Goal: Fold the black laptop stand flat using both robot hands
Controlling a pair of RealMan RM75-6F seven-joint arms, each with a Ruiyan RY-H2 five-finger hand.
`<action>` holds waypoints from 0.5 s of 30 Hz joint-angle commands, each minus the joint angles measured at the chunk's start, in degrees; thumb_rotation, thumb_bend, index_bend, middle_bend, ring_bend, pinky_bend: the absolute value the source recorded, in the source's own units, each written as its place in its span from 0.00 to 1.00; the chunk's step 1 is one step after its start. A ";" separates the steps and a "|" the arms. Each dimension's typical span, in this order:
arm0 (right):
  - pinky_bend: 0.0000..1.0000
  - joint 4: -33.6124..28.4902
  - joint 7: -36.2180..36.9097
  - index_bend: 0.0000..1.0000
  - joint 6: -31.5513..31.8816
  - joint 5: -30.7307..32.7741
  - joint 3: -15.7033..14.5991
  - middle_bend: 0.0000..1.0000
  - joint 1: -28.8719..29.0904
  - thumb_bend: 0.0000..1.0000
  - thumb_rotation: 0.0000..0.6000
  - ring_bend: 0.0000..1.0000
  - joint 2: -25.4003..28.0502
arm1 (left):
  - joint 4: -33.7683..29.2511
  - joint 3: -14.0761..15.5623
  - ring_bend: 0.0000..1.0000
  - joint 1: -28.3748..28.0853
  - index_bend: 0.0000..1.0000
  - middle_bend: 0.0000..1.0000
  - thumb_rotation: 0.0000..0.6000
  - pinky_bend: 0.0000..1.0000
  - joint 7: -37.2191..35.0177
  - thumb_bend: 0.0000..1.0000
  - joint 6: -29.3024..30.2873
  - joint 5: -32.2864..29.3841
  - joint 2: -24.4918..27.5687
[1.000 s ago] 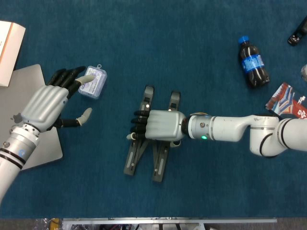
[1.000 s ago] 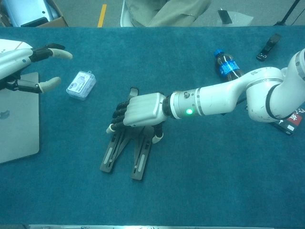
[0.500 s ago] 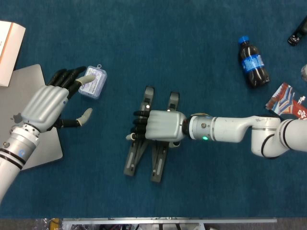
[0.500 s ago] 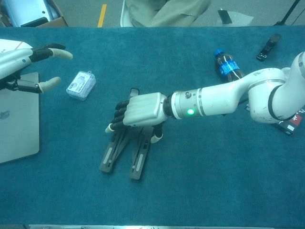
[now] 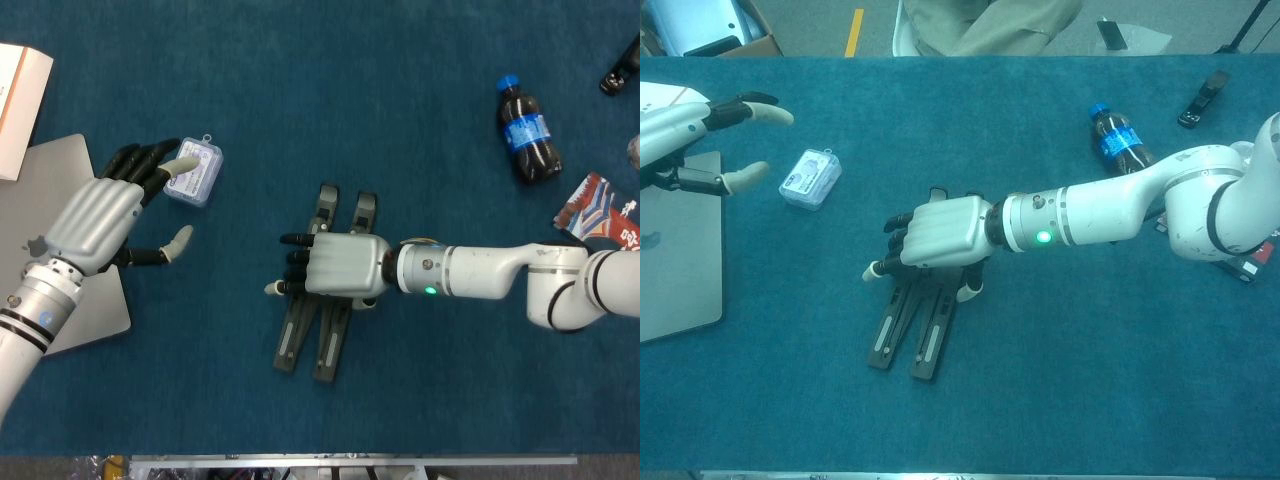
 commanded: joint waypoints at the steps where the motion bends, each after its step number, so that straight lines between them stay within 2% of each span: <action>1: 0.00 -0.01 0.07 0.00 0.22 -0.17 -0.14 0.60 -0.13 0.19 1.00 0.19 0.02 | 0.04 -0.04 0.00 -0.02 0.11 0.00 0.46 0.00 0.00 0.37 0.04 0.05 -0.06; 9: 0.00 -0.08 0.66 0.00 1.12 -0.55 -0.35 0.61 -0.46 0.19 1.00 0.21 0.44 | 0.26 -0.03 0.00 -0.09 0.11 0.00 0.46 0.00 -0.11 0.37 -0.19 -0.05 -0.12; 12: 0.00 -0.68 0.83 0.00 0.50 -0.48 -0.54 0.50 -0.23 0.19 1.00 0.15 1.12 | 0.22 -0.07 0.00 -0.07 0.11 0.00 0.46 0.00 -0.24 0.38 -0.11 0.02 -0.08; 15: 0.00 -1.03 0.67 0.00 0.29 -0.40 -0.54 0.35 -0.20 0.19 1.00 0.04 1.41 | 0.25 -0.06 0.00 -0.08 0.11 0.00 0.46 0.00 -0.29 0.38 -0.14 0.04 -0.07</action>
